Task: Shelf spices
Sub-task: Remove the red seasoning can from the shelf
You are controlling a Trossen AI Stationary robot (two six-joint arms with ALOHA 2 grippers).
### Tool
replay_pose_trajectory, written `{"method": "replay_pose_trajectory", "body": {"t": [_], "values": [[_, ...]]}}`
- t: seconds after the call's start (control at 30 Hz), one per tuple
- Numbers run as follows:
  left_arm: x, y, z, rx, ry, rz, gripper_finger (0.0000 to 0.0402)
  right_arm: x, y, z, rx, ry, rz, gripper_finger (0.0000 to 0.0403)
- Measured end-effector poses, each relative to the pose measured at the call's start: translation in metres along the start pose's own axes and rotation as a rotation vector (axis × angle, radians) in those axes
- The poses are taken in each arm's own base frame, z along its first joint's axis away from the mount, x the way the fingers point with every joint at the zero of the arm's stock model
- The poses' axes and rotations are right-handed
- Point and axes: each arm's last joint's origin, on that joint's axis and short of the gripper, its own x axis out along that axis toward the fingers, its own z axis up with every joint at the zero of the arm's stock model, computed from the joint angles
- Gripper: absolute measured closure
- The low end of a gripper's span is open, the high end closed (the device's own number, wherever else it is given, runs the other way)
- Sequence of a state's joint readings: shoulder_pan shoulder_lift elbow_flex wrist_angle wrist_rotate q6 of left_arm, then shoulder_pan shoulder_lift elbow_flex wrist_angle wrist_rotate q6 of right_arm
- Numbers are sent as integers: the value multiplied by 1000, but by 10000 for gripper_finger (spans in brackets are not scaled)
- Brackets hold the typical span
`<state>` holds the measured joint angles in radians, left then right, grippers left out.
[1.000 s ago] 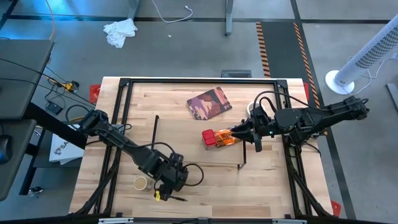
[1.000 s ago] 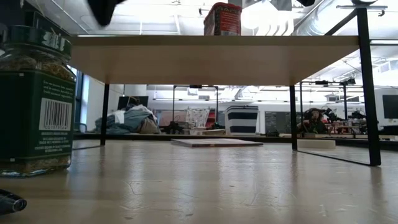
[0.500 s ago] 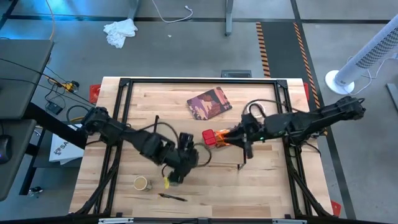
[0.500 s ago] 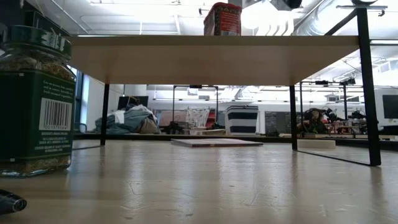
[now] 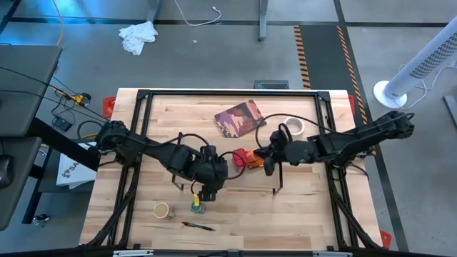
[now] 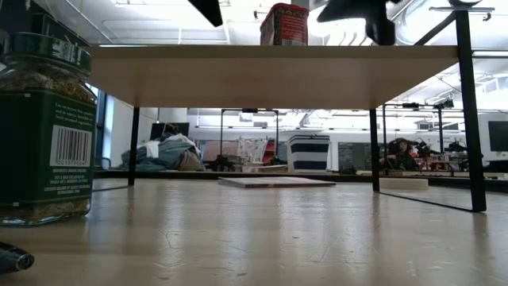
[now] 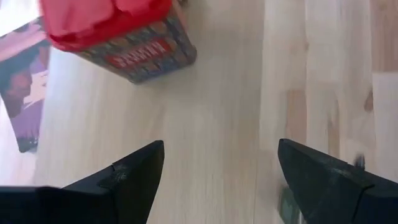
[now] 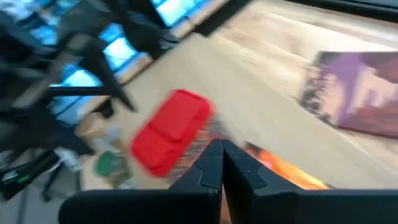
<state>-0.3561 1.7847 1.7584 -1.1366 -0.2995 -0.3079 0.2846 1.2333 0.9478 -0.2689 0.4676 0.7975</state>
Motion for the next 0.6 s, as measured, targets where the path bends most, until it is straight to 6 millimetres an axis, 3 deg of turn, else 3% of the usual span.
{"method": "replay_pose_trajectory", "body": {"t": [0.4,0.6], "values": [[3,10,7,66,-41,14,92,36,-2,-11,40,21,-51,403],[2,7,-2,33,45,-9,92,51,7,-9,86,7,74,403]]}}
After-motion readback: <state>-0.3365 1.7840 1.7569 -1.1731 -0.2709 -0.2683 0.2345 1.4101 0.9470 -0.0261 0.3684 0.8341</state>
